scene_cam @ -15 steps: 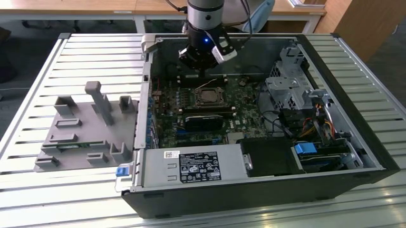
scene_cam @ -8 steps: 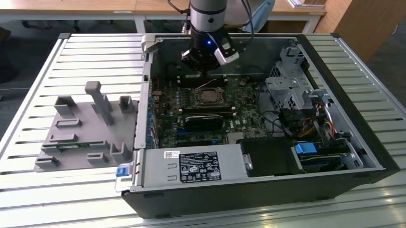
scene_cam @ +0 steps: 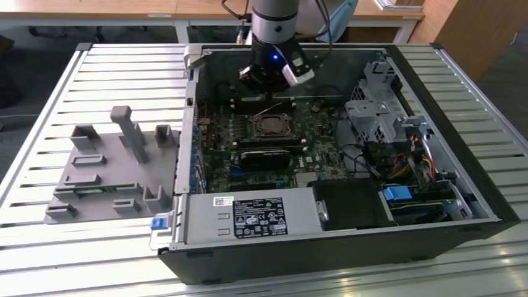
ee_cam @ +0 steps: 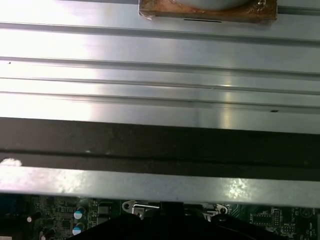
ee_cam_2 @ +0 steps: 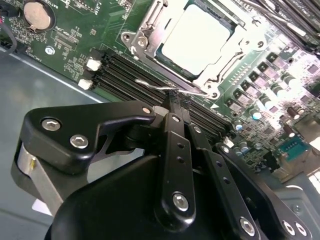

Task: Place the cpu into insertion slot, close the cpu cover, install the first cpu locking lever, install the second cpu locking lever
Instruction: 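Install the first cpu locking lever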

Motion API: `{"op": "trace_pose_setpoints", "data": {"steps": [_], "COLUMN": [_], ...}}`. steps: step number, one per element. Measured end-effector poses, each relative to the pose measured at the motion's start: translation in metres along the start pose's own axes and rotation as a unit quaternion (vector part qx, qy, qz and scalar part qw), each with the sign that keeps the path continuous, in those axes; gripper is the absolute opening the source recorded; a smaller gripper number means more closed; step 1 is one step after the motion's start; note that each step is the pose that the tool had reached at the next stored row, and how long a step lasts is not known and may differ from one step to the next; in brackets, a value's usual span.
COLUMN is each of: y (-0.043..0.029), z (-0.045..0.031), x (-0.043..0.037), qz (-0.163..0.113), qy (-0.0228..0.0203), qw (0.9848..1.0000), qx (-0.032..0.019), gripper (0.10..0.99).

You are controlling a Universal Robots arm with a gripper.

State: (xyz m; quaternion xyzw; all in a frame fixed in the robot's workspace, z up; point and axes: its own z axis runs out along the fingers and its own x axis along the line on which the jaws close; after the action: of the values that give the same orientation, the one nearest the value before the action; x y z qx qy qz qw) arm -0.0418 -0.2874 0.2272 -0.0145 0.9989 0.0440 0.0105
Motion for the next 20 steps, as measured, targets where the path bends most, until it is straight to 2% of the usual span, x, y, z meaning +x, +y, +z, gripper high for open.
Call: {"op": "trace_pose_setpoints", "data": {"steps": [20], "y": [0.0008], "z": [0.0096], "x": [-0.0145], "qz": [0.0], "qy": [0.0], "qw": [1.0], "qx": [0.0], "gripper": [0.106]}}
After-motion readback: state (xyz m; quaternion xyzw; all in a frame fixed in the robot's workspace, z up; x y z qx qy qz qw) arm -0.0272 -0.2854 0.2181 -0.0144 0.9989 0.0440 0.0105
